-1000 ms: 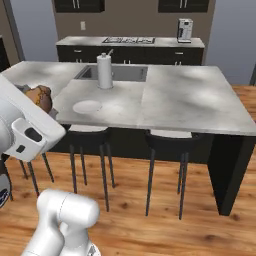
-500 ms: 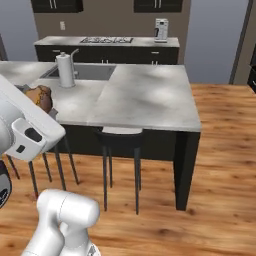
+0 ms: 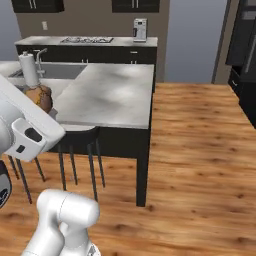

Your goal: Transport the chicken drumstick and onion to the fridge. Place the chicken drumstick on the rack containing meat and place the onion on the rack containing the vegetable, ensuring meats and vegetables are on different racks.

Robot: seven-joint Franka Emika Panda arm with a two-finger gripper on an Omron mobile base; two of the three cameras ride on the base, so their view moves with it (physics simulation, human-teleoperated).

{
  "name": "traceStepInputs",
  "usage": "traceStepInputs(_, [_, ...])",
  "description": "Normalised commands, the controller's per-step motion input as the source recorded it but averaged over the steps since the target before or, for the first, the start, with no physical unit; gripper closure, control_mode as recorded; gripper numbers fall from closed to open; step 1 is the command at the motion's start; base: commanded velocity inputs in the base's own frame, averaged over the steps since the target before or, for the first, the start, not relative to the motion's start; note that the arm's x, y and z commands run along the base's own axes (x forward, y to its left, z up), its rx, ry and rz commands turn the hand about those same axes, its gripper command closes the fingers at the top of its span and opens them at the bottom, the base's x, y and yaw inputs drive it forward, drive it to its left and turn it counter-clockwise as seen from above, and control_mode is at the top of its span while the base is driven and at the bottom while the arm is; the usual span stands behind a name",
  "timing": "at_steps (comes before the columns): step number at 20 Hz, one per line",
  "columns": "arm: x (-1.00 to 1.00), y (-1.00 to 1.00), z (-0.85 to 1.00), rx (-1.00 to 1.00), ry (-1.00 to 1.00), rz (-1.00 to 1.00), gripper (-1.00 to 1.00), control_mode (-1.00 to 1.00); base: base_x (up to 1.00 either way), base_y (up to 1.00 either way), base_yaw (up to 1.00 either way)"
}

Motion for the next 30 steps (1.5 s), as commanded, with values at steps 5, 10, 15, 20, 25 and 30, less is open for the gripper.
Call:
traceStepInputs(5, [0.0, 0.0, 0.0, 0.0, 0.0, 0.0, 1.0, 1.0, 0.29, -1.0, 0.0])
traceStepInputs(10, [0.0, 0.0, 0.0, 0.0, 0.0, 0.0, 1.0, 1.0, 0.96, -1.0, 0.05])
traceStepInputs(15, [0.0, 0.0, 0.0, 0.0, 0.0, 0.0, 1.0, 1.0, 1.0, -1.0, 0.14])
traceStepInputs(20, [0.0, 0.0, 0.0, 0.0, 0.0, 0.0, 1.0, 1.0, 1.0, -0.97, 0.16])
traceStepInputs(25, [0.0, 0.0, 0.0, 0.0, 0.0, 0.0, 1.0, 1.0, 1.0, -0.58, 0.19])
traceStepInputs(30, [0.0, 0.0, 0.0, 0.0, 0.0, 0.0, 1.0, 1.0, 1.0, -0.35, 0.16])
